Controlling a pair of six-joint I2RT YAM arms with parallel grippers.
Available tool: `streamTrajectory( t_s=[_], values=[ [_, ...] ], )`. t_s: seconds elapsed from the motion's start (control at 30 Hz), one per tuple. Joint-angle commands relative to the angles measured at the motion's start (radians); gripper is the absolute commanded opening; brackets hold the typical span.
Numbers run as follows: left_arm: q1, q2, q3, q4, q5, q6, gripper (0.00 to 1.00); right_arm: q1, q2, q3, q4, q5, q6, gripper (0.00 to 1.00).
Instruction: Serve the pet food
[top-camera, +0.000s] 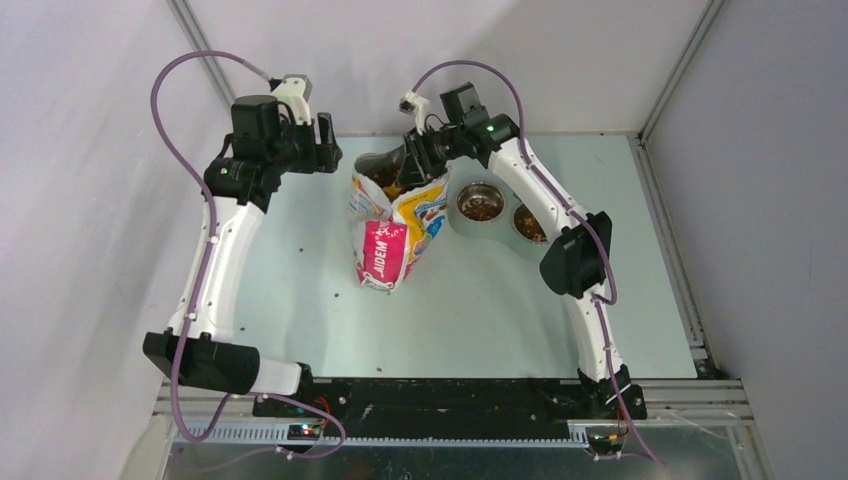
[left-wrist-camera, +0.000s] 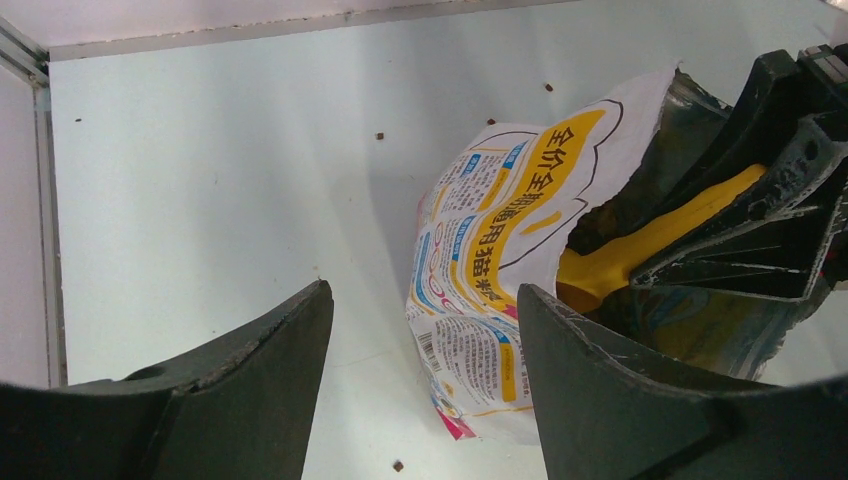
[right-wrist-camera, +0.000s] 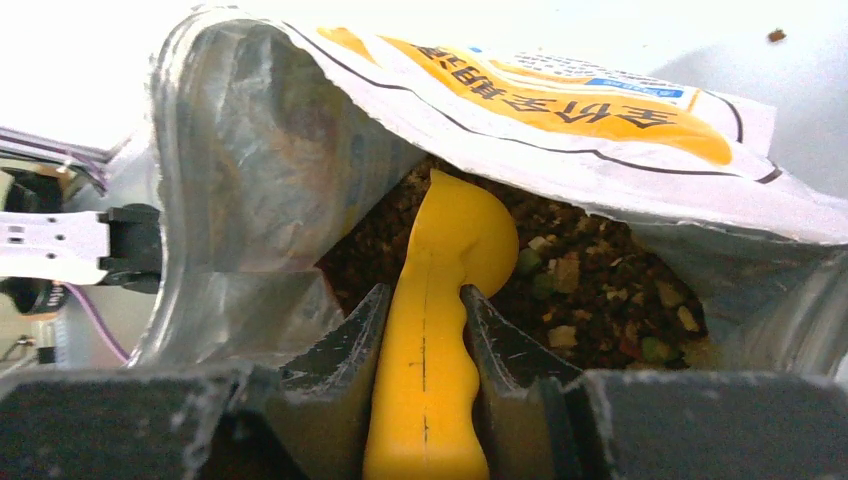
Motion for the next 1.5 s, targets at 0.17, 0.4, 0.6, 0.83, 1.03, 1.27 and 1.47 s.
streamTrajectory(
  t_s=[0.17, 0.4, 0.6, 0.83, 1.03, 1.27, 1.47],
  values=[
    [0.001, 0.011, 0.007, 0.014, -0.011, 0.042, 0.74, -0.050, -0.006, 0.057, 0.089, -0.178, 0.184, 0.00],
    [0.004, 0.028, 0.054, -0.031, -0.156, 0.282, 0.74, -0.119, 0.008, 0.047, 0.199, -0.270, 0.360, 0.00],
    [0.013, 0.027, 0.064, -0.081, -0.208, 0.389, 0.76, -0.171, 0.017, -0.016, 0.396, -0.304, 0.594, 0.00],
    [0.012, 0.035, 0.108, -0.129, -0.223, 0.407, 0.76, -0.203, 0.027, -0.048, 0.462, -0.314, 0.712, 0.00],
    [0.012, 0.031, 0.114, -0.142, -0.225, 0.411, 0.76, -0.240, 0.011, -0.086, 0.511, -0.347, 0.776, 0.00],
    [0.012, 0.028, 0.104, -0.159, -0.216, 0.440, 0.76, -0.278, -0.039, -0.166, 0.626, -0.408, 0.887, 0.00],
    [0.012, 0.037, 0.115, -0.178, -0.222, 0.463, 0.77, -0.312, -0.098, -0.319, 0.775, -0.451, 1.018, 0.00]
  ],
)
